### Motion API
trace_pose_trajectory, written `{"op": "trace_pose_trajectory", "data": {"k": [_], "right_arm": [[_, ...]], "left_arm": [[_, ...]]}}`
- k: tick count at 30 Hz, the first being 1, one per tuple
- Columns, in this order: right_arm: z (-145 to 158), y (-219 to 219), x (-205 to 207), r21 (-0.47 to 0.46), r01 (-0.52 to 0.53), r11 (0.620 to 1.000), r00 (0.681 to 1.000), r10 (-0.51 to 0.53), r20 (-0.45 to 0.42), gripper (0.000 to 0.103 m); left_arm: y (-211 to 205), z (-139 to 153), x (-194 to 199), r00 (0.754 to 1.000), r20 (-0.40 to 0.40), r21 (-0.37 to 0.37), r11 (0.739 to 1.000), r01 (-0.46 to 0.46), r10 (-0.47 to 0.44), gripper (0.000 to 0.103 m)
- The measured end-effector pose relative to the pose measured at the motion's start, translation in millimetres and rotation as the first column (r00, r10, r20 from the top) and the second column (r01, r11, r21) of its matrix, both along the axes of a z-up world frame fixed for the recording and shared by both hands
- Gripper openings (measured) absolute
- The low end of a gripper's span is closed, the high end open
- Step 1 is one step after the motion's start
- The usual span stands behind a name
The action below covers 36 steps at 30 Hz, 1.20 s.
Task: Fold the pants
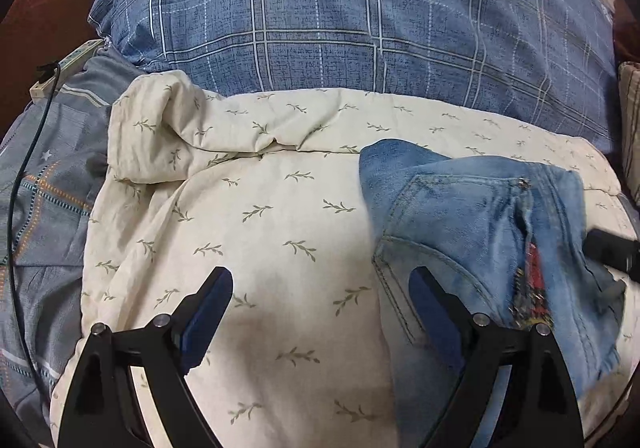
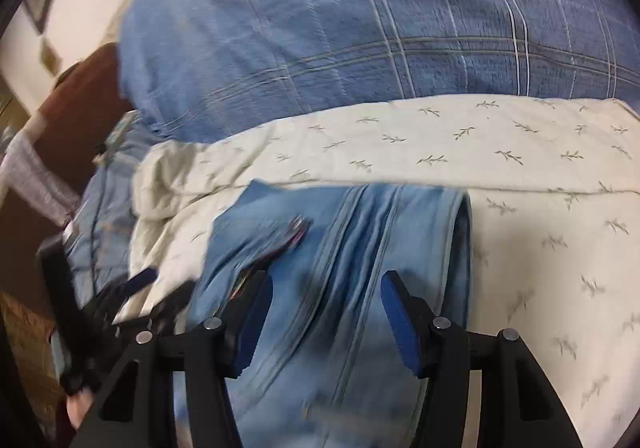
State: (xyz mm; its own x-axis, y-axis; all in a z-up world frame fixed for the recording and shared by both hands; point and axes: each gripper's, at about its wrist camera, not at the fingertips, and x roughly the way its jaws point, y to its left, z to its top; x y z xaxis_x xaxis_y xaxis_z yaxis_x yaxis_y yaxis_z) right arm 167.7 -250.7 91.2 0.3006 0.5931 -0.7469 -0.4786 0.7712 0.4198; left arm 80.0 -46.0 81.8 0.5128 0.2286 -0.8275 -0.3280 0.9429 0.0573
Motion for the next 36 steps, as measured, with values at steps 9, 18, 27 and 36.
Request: {"op": "trace_pose_trajectory", "data": {"k": [9,18,27,36], "right_arm": [[-3,-10,-78,-0.126,-0.081,0.989,0.981,0.101,0.165,0.037],[-11,-32,-78,-0.039,-0.038,0.999,0.995,0.041,0.089,0.037],[-6,-30,-79,-0.072,-0.052,0.996,0.995,0.058,0.086,0.037],[-11,-26,-85,-0.116,-0.055,0.992,0.993,0.066,0.094,0.037]], "left_arm": [[-34,11,-31,0.986,0.004,0.066,0.984,0.167,-0.167,0.090],[-36,3,-35,0.985,-0.022,0.068,0.982,0.175,-0.174,0.090],[-39,1,-37,0.982,-0.045,0.096,0.977,0.189,-0.185,0.090],[-56,-4,-45,0.970,-0.068,0.168,0.955,0.243,-0.235,0.091]]}}
